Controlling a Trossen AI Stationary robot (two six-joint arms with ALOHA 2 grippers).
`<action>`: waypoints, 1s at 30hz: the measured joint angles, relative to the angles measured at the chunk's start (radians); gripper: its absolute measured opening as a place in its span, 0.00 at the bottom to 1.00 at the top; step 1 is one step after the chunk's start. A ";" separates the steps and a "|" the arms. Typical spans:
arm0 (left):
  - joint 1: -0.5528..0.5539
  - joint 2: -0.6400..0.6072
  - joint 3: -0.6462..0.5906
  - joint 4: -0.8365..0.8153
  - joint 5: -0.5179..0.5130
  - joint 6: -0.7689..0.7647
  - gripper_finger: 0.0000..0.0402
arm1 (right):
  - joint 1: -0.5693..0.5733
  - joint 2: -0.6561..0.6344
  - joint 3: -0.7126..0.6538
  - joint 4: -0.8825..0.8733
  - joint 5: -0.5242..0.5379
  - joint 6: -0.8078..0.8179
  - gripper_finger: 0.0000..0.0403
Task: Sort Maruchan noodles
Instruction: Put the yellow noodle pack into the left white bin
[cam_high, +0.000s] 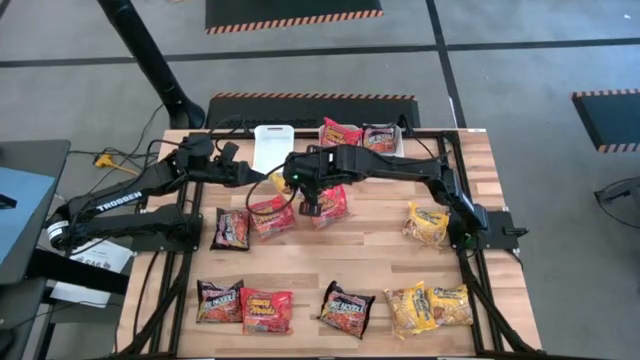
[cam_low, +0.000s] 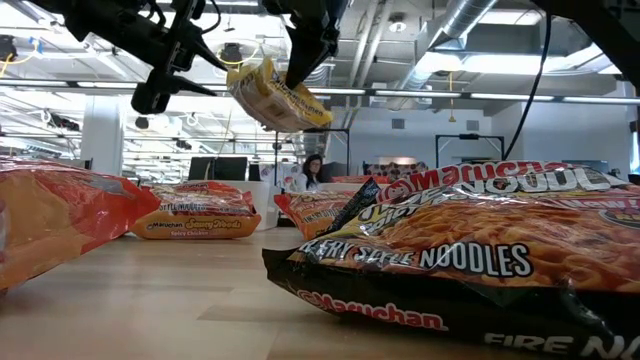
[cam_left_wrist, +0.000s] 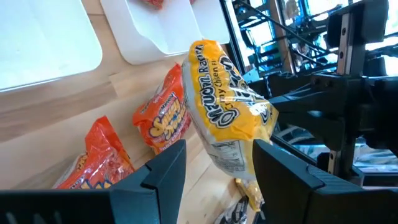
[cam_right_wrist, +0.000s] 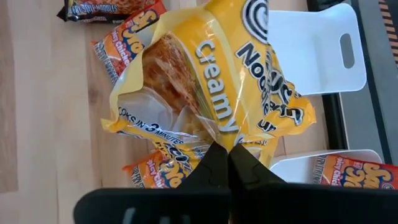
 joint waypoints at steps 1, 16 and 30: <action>0.000 0.000 0.000 0.000 0.000 0.000 0.43 | 0.000 0.000 0.000 0.002 0.000 -0.002 0.00; 0.000 0.000 0.000 0.087 0.026 -0.002 0.43 | -0.005 0.000 0.000 0.025 0.000 0.001 0.00; 0.000 0.030 0.000 0.065 0.038 0.026 0.43 | 0.010 0.000 0.000 0.060 0.026 0.011 0.00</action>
